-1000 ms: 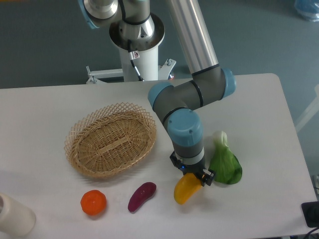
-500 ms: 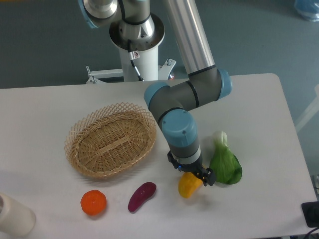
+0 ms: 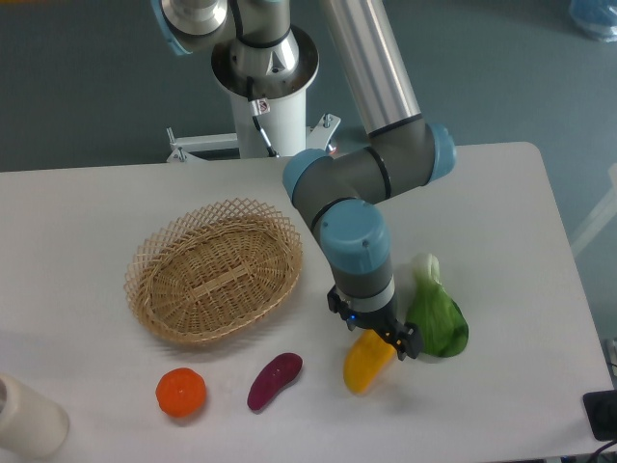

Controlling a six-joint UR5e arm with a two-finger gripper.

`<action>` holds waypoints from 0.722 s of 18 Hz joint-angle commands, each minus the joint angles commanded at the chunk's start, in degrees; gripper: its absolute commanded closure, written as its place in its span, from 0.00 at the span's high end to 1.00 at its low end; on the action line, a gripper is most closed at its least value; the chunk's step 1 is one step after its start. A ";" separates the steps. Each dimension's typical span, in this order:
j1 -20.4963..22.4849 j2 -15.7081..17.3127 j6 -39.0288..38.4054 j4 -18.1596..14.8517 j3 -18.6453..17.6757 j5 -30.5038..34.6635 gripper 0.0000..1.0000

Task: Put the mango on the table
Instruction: 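Open the gripper to release the yellow mango onto the table, then lift the gripper away from the mango and bok choy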

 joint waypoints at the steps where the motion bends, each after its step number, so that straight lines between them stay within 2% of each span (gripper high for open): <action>1: 0.35 0.09 0.09 -0.09 0.09 0.00 1.00; 6: 3.69 2.28 2.54 -0.52 0.00 -2.28 1.00; 10: 6.85 3.78 8.60 -6.57 1.23 -4.12 1.00; 13: 8.88 4.30 15.10 -7.47 2.02 -6.59 1.00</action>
